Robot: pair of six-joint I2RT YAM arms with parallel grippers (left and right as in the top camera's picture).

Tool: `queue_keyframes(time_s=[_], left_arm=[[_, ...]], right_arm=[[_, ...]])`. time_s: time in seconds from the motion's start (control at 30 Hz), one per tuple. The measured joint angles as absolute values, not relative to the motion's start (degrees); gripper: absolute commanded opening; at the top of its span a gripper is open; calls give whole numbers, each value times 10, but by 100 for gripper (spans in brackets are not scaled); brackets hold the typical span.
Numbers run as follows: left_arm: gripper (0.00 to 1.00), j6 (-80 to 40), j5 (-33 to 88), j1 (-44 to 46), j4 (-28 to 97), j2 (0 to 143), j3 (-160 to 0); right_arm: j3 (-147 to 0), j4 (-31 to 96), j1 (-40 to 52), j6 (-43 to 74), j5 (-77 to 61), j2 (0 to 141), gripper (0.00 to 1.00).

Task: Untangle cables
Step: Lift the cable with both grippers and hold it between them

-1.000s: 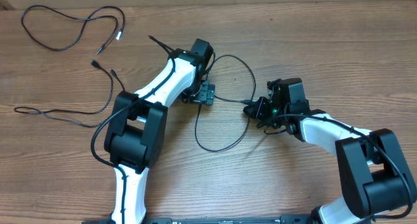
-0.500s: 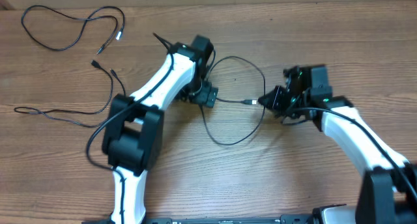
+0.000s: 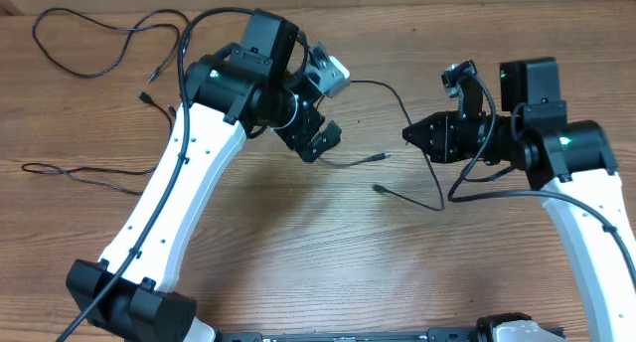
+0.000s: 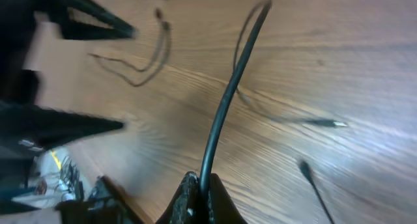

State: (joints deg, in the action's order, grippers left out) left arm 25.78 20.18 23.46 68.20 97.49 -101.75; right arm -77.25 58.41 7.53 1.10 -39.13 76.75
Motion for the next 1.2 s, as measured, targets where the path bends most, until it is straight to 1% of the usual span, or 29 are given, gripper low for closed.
queue_keyframes(time_s=[0.07,0.27,0.47,0.57,0.7,0.73,0.8,0.87,0.9,0.93,0.97,1.0,1.03,1.2], left_arm=[[100,307,229,235,684,974,-1017],[100,388,267,235,643,974,-1017],[100,412,292,235,536,974,-1017],[100,417,300,235,522,974,-1017],[99,422,324,235,539,974,-1017],[94,422,328,235,543,974,-1017],[82,423,336,235,552,974,-1017],[76,423,343,235,557,974,-1017],[70,425,349,235,559,974,-1017],[59,425,355,235,561,974,-1017],[45,426,363,235,562,974,-1017],[28,425,369,235,563,974,-1017],[4,425,374,235,564,974,-1017],[4,426,389,235,570,974,-1017]], right_arm=[[-791,595,75,-4,-415,763,4],[-814,603,75,-33,-479,741,4],[-814,607,75,-38,-519,738,4],[-814,606,75,-42,-541,738,4],[-814,605,75,-44,-559,738,4],[-814,602,75,-45,-566,738,4],[-814,596,75,-45,-573,738,4],[-814,595,75,-45,-580,738,4],[-814,594,75,-45,-583,738,4],[-814,592,75,-45,-586,738,4],[-814,592,75,-46,-588,738,4],[-814,592,75,-45,-589,738,4],[-814,592,75,-45,-592,738,4],[-814,592,75,-45,-592,738,4]])
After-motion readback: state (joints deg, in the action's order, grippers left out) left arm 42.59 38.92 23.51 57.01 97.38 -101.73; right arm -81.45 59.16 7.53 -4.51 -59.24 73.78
